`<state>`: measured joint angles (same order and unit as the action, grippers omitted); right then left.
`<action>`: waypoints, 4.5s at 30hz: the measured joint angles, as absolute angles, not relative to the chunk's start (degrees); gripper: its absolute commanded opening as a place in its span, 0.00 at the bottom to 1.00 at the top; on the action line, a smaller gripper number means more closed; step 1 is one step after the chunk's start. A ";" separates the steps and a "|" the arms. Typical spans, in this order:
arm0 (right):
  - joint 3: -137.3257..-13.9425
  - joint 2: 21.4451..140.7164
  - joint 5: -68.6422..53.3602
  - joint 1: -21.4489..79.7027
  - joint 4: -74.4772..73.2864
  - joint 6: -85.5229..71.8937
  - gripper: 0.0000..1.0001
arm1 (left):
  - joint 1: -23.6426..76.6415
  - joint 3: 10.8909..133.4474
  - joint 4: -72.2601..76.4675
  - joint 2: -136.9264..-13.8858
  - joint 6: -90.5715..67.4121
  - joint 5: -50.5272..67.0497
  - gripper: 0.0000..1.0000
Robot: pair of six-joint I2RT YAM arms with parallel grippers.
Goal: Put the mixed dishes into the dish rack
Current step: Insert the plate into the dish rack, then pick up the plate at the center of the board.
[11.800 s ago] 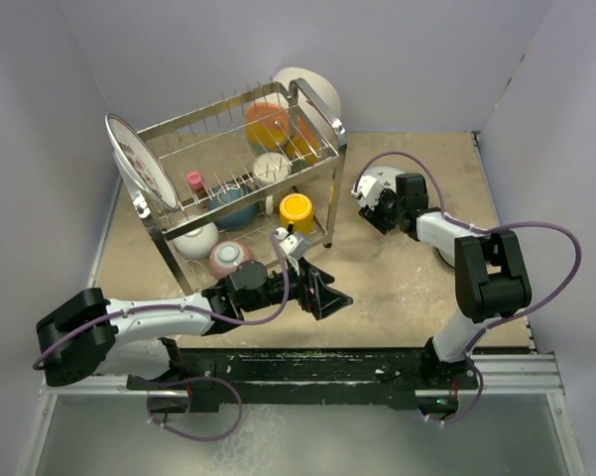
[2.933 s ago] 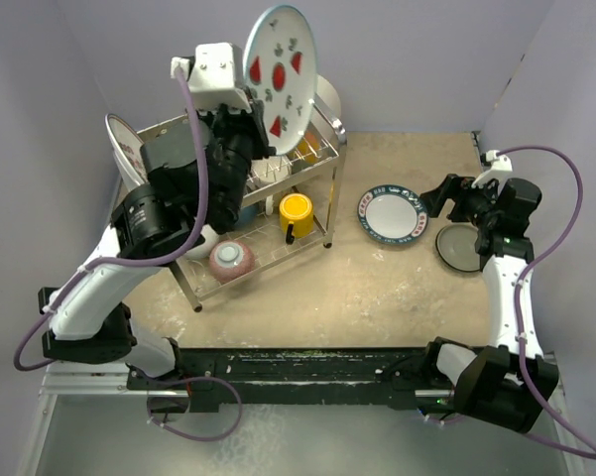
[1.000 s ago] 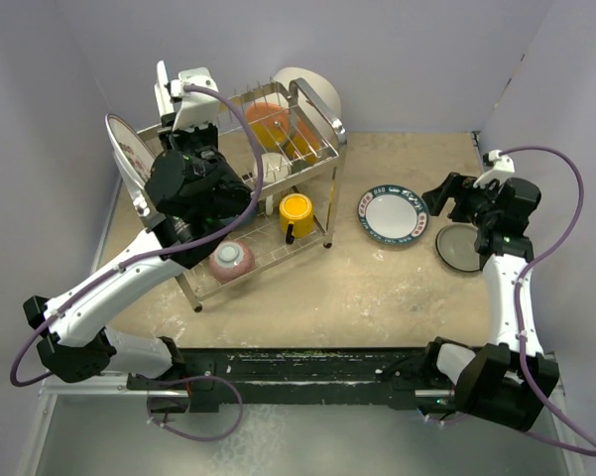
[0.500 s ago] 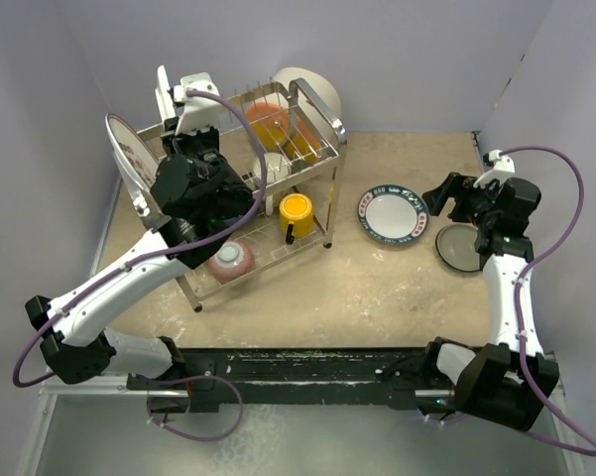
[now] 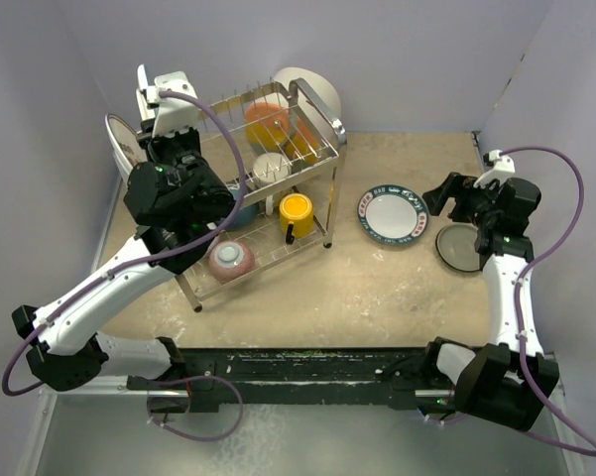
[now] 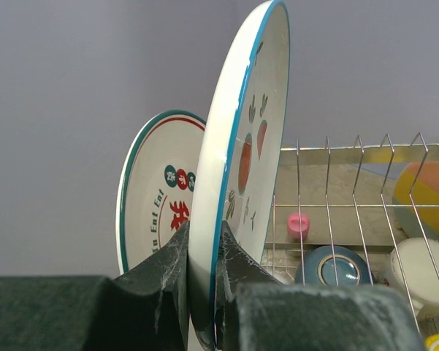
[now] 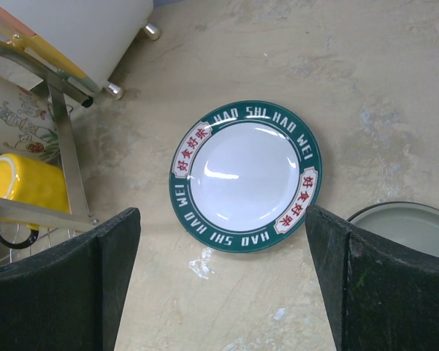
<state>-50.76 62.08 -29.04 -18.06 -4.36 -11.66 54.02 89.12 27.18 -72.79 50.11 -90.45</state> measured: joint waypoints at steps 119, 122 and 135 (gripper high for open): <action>-50.76 62.30 -55.02 -18.06 -8.45 5.08 0.97 | 68.60 118.17 -12.32 -82.15 21.41 -37.17 0.99; -50.76 62.30 -55.37 -18.06 -8.84 5.96 0.99 | 68.60 108.49 -12.73 -77.19 16.32 -25.69 0.99; -53.15 66.74 -61.30 -18.06 -11.94 14.02 1.00 | 68.58 62.96 4.82 -65.73 -4.05 -1.96 0.99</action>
